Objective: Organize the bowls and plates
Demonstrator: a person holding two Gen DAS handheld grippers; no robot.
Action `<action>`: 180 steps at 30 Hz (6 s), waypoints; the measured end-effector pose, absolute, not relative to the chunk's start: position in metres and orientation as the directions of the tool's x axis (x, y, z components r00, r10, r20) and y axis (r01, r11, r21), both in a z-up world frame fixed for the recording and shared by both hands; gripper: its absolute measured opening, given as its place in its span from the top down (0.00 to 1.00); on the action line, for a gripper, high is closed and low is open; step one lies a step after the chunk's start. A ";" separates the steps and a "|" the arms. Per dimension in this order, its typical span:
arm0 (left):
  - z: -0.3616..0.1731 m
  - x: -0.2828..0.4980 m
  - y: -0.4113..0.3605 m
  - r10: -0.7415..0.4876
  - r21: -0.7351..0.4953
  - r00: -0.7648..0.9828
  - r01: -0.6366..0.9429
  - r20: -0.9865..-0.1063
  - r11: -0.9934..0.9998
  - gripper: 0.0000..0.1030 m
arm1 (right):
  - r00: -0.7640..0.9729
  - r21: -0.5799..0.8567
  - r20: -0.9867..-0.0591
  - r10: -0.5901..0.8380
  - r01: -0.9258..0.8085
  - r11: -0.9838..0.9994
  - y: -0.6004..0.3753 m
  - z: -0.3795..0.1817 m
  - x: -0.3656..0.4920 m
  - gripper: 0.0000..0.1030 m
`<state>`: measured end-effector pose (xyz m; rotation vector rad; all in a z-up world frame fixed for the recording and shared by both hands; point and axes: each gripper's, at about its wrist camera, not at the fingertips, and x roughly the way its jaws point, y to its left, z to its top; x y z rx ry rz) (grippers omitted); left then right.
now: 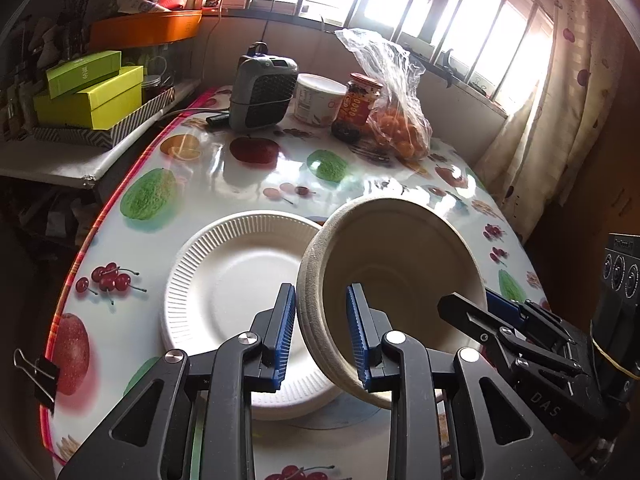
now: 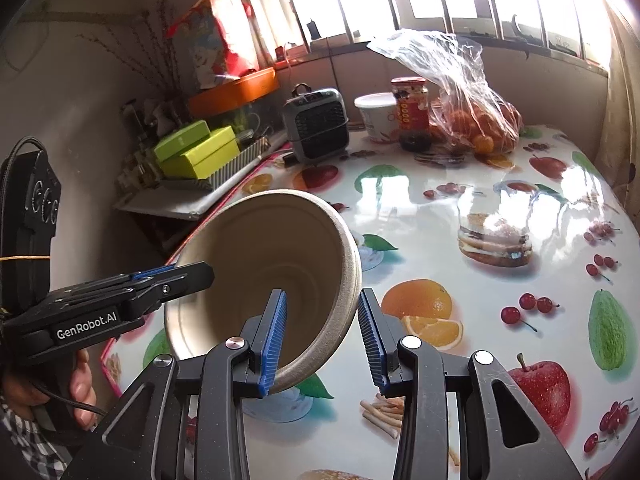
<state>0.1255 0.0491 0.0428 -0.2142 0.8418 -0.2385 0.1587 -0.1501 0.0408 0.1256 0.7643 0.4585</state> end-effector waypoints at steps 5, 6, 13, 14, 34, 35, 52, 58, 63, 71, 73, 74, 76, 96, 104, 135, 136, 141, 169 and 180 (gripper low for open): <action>0.041 0.128 0.062 -0.282 -0.290 0.648 0.098 -0.708 0.952 0.73 | 0.618 0.264 -0.644 0.451 -0.374 0.889 -0.137 0.039 0.164 0.65; 0.041 0.128 0.065 -0.279 -0.290 0.648 0.094 -0.708 0.952 0.73 | 0.617 0.264 -0.644 0.453 -0.376 0.888 -0.134 0.039 0.165 0.65; 0.039 0.131 0.082 -0.261 -0.290 0.651 0.065 -0.713 0.955 0.73 | 0.594 0.261 -0.657 0.464 -0.399 0.879 -0.116 0.034 0.175 0.65; 0.038 0.132 0.085 -0.259 -0.292 0.651 0.060 -0.714 0.955 0.73 | 0.590 0.259 -0.660 0.465 -0.402 0.878 -0.113 0.033 0.176 0.65; 0.021 0.159 0.109 -0.232 -0.277 0.619 0.024 -0.750 0.960 0.73 | 0.553 0.247 -0.698 0.456 -0.412 0.877 -0.079 0.020 0.209 0.65; 0.021 0.160 0.110 -0.232 -0.279 0.617 0.021 -0.752 0.960 0.73 | 0.550 0.247 -0.700 0.455 -0.411 0.878 -0.079 0.018 0.211 0.65; 0.017 0.166 0.110 -0.229 -0.272 0.613 0.024 -0.756 0.962 0.73 | 0.547 0.242 -0.708 0.446 -0.405 0.882 -0.076 0.011 0.218 0.65; 0.016 0.166 0.111 -0.223 -0.264 0.611 0.023 -0.759 0.964 0.73 | 0.549 0.241 -0.708 0.445 -0.405 0.882 -0.075 0.012 0.217 0.65; 0.017 0.166 0.109 -0.214 -0.257 0.610 0.018 -0.763 0.966 0.73 | 0.549 0.241 -0.707 0.446 -0.406 0.881 -0.075 0.012 0.217 0.65; 0.017 0.164 0.109 -0.206 -0.251 0.614 0.014 -0.762 0.968 0.69 | 0.557 0.238 -0.703 0.443 -0.402 0.884 -0.075 0.015 0.216 0.63; 0.017 0.164 0.109 -0.200 -0.245 0.612 0.011 -0.765 0.969 0.69 | 0.558 0.239 -0.701 0.444 -0.402 0.884 -0.075 0.016 0.213 0.59; 0.017 0.164 0.109 -0.199 -0.244 0.613 0.010 -0.764 0.970 0.68 | 0.560 0.240 -0.700 0.443 -0.400 0.884 -0.075 0.016 0.213 0.58; 0.018 0.163 0.109 -0.199 -0.245 0.614 0.010 -0.763 0.970 0.67 | 0.561 0.240 -0.699 0.442 -0.399 0.885 -0.076 0.016 0.212 0.57; 0.029 0.145 0.108 -0.169 -0.216 0.647 0.007 -0.744 0.976 0.57 | 0.600 0.234 -0.672 0.434 -0.385 0.893 -0.081 0.027 0.195 0.43; 0.039 0.128 0.106 -0.142 -0.184 0.679 0.010 -0.720 0.983 0.55 | 0.621 0.232 -0.653 0.434 -0.382 0.895 -0.085 0.033 0.180 0.40; 0.004 0.043 0.107 -0.004 -0.040 0.707 -0.035 -0.708 0.999 0.54 | 0.644 0.129 -0.687 0.336 -0.347 0.929 -0.110 0.001 0.102 0.24; 0.001 0.041 0.109 0.000 -0.038 0.702 -0.039 -0.712 0.998 0.54 | 0.641 0.129 -0.691 0.333 -0.344 0.930 -0.111 -0.002 0.101 0.24; -0.015 0.038 0.120 0.021 -0.037 0.673 -0.071 -0.740 0.997 0.54 | 0.629 0.118 -0.709 0.319 -0.340 0.933 -0.114 -0.013 0.098 0.17; -0.043 0.048 0.114 0.027 -0.031 0.663 -0.075 -0.748 0.997 0.43 | 0.625 0.022 -0.752 0.208 -0.292 0.956 -0.109 -0.042 0.096 0.12; -0.044 0.049 0.113 0.021 -0.037 0.669 -0.072 -0.743 0.997 0.38 | 0.629 0.020 -0.754 0.189 -0.266 0.964 -0.109 -0.044 0.097 0.01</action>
